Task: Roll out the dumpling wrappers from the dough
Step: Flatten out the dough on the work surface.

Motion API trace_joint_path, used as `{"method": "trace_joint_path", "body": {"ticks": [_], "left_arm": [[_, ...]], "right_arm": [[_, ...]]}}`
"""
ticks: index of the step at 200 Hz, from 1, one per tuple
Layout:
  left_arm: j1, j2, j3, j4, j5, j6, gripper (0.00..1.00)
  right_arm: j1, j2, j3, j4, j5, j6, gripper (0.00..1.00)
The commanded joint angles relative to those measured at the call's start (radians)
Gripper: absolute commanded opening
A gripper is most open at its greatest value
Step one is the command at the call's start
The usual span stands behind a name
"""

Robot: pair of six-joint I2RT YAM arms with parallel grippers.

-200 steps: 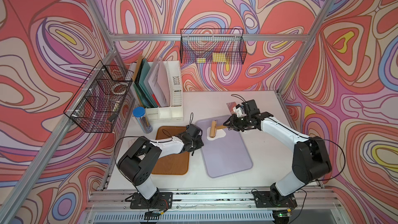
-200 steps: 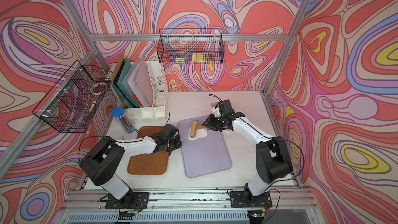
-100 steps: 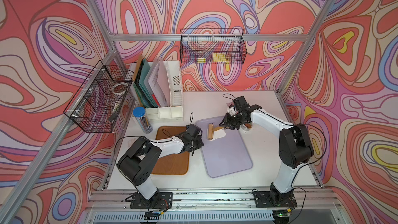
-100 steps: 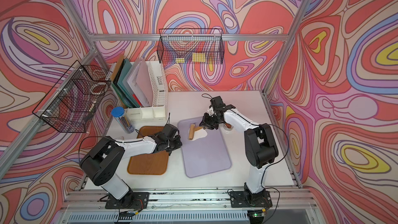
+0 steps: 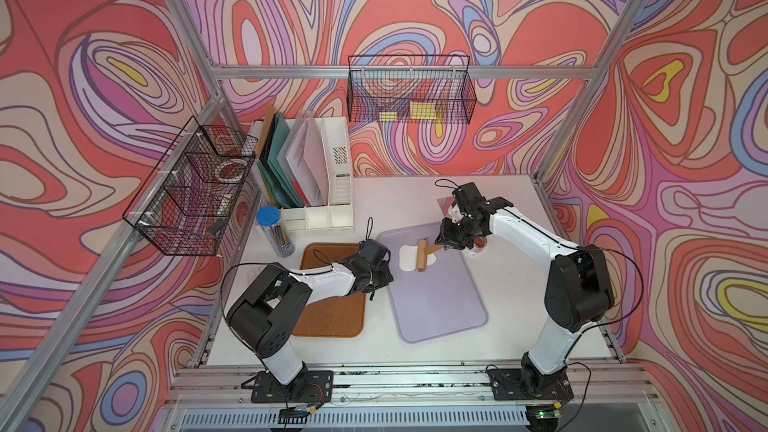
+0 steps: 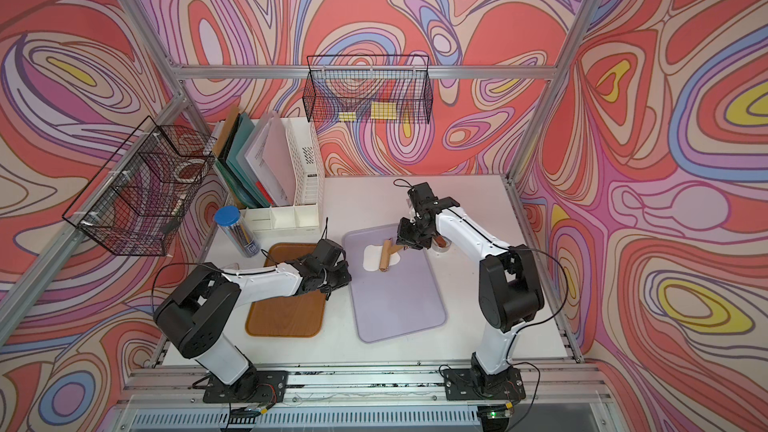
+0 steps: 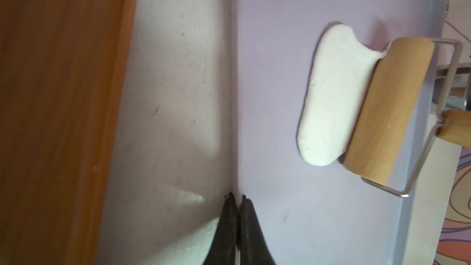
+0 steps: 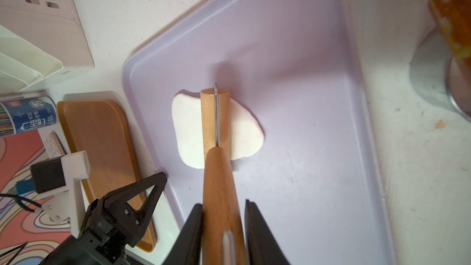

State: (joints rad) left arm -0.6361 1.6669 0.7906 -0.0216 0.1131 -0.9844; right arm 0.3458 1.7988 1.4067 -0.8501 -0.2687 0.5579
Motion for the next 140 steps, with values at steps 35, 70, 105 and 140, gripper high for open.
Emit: {"method": "trace_joint_path", "body": {"ticks": [35,70,105,140], "left_arm": [[-0.01,0.01,-0.036,-0.057,0.021,0.007,0.0],[-0.01,0.005,-0.039,-0.058,0.019,0.006,0.0],[-0.01,0.001,-0.042,-0.058,0.019,0.006,0.0],[-0.01,-0.001,-0.042,-0.058,0.019,0.007,0.0]], "right_arm": [[-0.124,0.093,-0.177,-0.242,0.609,-0.075,0.0],[-0.154,0.083,-0.201,-0.235,0.607,-0.089,0.0],[-0.178,0.055,-0.215,-0.222,0.591,-0.102,0.0],[-0.171,-0.064,-0.181,-0.178,0.447,-0.138,0.0]]}}
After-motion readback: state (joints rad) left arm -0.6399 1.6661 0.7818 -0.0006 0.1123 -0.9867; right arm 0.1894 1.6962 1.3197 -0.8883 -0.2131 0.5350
